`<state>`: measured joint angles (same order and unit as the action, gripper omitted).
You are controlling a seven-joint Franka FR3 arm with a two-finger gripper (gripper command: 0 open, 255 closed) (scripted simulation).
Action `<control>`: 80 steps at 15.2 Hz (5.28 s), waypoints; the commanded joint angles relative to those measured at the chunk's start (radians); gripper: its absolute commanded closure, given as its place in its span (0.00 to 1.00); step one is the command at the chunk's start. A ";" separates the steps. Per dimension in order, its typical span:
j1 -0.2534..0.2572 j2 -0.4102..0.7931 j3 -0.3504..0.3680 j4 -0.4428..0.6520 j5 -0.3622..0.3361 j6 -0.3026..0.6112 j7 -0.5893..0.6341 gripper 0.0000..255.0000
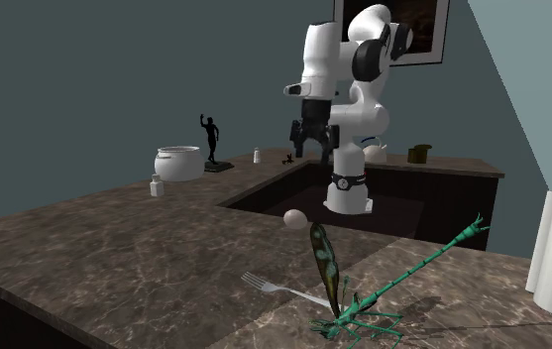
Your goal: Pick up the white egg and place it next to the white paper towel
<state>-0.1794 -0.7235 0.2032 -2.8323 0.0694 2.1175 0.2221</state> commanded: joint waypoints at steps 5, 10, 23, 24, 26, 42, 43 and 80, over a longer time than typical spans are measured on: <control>-0.099 0.137 0.071 -0.117 -0.033 0.236 0.173 0.00; -0.233 0.316 0.157 -0.180 -0.111 0.458 0.356 0.00; -0.441 0.539 0.268 -0.188 -0.340 0.679 0.534 0.00; -0.441 0.539 0.268 -0.188 -0.340 0.679 0.534 0.00; -0.441 0.539 0.268 -0.188 -0.340 0.679 0.534 0.00; -0.325 0.412 0.198 -0.196 -0.188 0.568 0.419 1.00; -0.310 0.388 0.188 -0.196 -0.170 0.544 0.404 1.00; -0.187 -0.107 0.033 0.053 -0.072 -0.192 0.227 1.00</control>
<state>-0.3672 -0.8254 0.2366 -2.7878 -0.0030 1.9388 0.4496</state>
